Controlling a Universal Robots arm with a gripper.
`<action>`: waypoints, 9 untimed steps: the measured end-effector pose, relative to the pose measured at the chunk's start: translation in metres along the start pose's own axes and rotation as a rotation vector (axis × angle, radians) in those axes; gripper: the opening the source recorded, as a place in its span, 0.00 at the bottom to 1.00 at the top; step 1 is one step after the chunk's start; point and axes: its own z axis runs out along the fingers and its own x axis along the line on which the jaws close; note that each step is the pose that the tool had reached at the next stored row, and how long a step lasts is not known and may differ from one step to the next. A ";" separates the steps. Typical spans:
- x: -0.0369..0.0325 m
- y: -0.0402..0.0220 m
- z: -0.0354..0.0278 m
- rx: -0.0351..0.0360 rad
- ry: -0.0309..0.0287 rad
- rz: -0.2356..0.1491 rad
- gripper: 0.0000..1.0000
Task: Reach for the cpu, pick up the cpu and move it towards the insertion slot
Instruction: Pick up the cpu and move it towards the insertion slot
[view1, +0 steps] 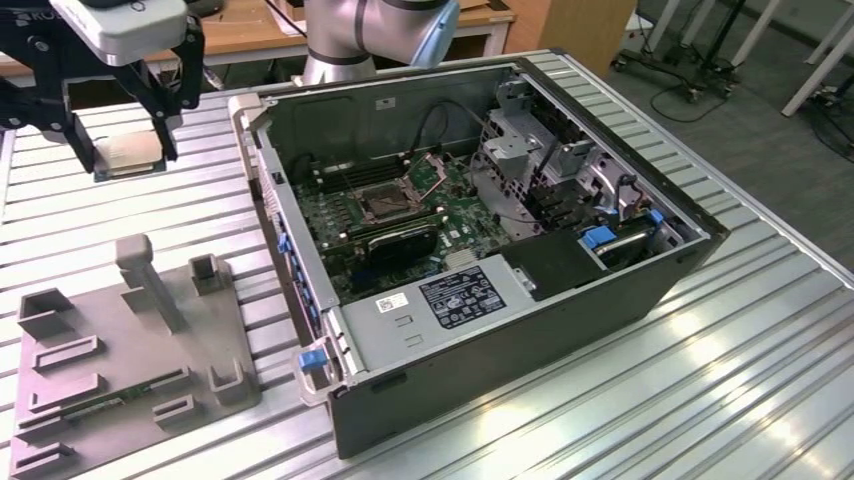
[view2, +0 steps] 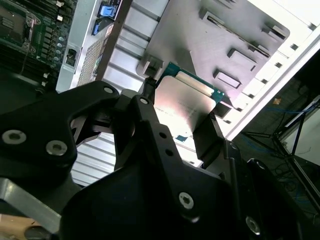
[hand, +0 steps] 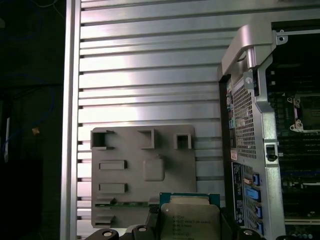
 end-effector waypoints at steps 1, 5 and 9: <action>-0.0009 0.0000 0.0000 0.0001 0.0001 0.000 0.54; -0.0041 0.0002 0.0000 0.0000 0.0000 0.000 0.54; -0.0074 0.0003 0.0000 0.0000 0.0000 0.000 0.54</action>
